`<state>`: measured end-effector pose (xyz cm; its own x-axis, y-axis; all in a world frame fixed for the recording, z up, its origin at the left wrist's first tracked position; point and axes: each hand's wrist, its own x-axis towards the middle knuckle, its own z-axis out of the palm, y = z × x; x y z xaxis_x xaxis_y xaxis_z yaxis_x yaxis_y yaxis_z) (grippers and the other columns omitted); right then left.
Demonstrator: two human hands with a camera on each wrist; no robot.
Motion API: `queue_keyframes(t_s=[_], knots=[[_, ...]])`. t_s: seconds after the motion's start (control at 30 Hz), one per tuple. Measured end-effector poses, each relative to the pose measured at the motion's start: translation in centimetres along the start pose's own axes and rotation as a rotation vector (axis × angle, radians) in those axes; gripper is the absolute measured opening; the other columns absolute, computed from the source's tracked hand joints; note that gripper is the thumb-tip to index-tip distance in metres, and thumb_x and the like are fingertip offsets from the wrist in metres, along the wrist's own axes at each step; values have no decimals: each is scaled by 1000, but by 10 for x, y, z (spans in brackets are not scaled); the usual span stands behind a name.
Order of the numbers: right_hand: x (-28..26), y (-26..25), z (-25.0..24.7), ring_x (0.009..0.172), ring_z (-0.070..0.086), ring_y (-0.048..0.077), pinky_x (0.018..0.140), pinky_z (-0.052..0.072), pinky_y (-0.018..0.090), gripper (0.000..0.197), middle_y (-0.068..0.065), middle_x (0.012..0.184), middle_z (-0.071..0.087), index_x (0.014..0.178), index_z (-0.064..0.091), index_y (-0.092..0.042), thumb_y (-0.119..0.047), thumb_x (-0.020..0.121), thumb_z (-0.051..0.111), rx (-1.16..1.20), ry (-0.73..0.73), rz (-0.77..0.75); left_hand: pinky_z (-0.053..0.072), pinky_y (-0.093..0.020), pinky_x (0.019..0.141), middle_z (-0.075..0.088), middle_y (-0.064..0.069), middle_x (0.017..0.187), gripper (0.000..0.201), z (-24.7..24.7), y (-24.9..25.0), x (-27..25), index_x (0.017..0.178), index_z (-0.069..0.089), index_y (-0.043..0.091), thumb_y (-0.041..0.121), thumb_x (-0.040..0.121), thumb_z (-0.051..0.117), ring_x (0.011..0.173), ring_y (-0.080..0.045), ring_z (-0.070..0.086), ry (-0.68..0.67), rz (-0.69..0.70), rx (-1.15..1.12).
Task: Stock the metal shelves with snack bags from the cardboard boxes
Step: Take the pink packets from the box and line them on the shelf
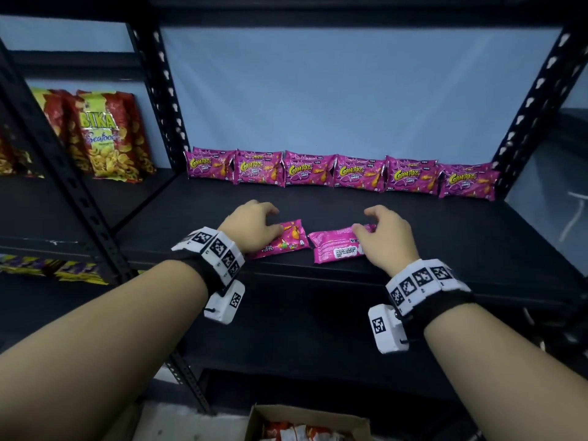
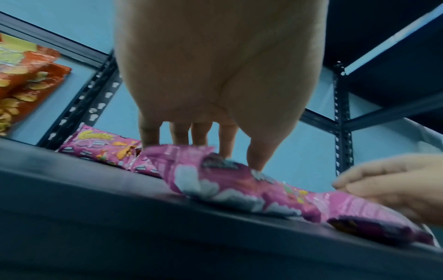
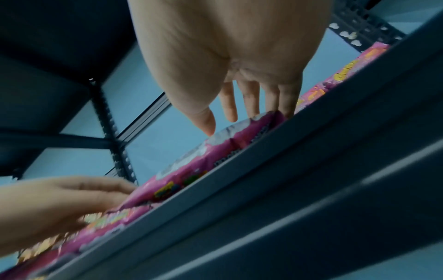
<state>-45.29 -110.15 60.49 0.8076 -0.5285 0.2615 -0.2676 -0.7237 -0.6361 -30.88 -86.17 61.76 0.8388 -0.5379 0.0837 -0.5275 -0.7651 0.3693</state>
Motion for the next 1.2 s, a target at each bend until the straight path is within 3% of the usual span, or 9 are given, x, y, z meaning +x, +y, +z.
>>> queue_keyframes(t_s=[0.17,0.27,0.37,0.5,0.63,0.73,0.83,1.03,1.2], knots=[[-9,-24,18,147,35,19,121,31,45,42,-3,153,51,142,58,-21,-40,105,50,-275,-169,-282,27,-56,121,41,-2,157,58,17,17,3,154,42,27,55,104,41,143,-26,41,-53,40,126],[-12,-25,28,143,41,17,121,23,43,42,-4,148,56,139,61,-22,-38,110,36,-353,-246,-298,11,-57,124,34,2,164,57,23,20,1,157,35,27,54,107,27,150,-22,32,-121,36,150],[-13,-19,32,147,37,15,125,16,45,50,-8,156,49,148,52,-28,-47,110,25,-423,-281,-298,11,-55,125,33,3,165,59,28,17,-1,160,29,27,54,108,18,152,-19,29,-142,45,143],[-16,-13,28,153,25,16,126,13,49,78,-11,166,30,159,32,-34,-78,96,22,-481,-345,-296,12,-54,126,31,4,166,60,30,15,-4,161,25,29,55,108,16,154,-19,25,-131,52,128],[-26,-11,15,146,37,17,120,24,48,103,-9,159,41,159,27,-30,-94,78,38,-522,-341,-324,19,-53,125,33,5,165,62,31,13,-2,160,27,31,60,106,16,152,-19,30,-129,50,116],[-33,-5,10,124,52,17,110,33,43,89,-7,131,61,142,35,-29,-90,78,50,-514,-287,-324,26,-51,122,34,5,164,61,33,11,-1,159,28,33,60,106,17,150,-20,32,-119,46,117],[-38,0,8,108,56,16,103,36,43,63,-12,109,62,119,38,-30,-82,84,50,-531,-259,-342,28,-51,121,36,5,163,61,34,10,0,159,30,33,61,106,17,149,-21,34,-113,54,119],[-23,-4,-9,93,53,16,92,42,40,53,-12,91,54,92,45,-29,-81,87,36,-534,-229,-403,31,-52,119,39,5,161,60,36,9,0,157,31,34,61,106,17,147,-21,38,-96,48,125],[3,-20,-25,76,52,17,66,44,38,51,-7,86,46,79,45,-25,-74,94,43,-494,-303,-376,32,-51,118,40,4,160,61,35,10,-2,157,32,33,61,106,17,146,-21,39,-96,49,128]])
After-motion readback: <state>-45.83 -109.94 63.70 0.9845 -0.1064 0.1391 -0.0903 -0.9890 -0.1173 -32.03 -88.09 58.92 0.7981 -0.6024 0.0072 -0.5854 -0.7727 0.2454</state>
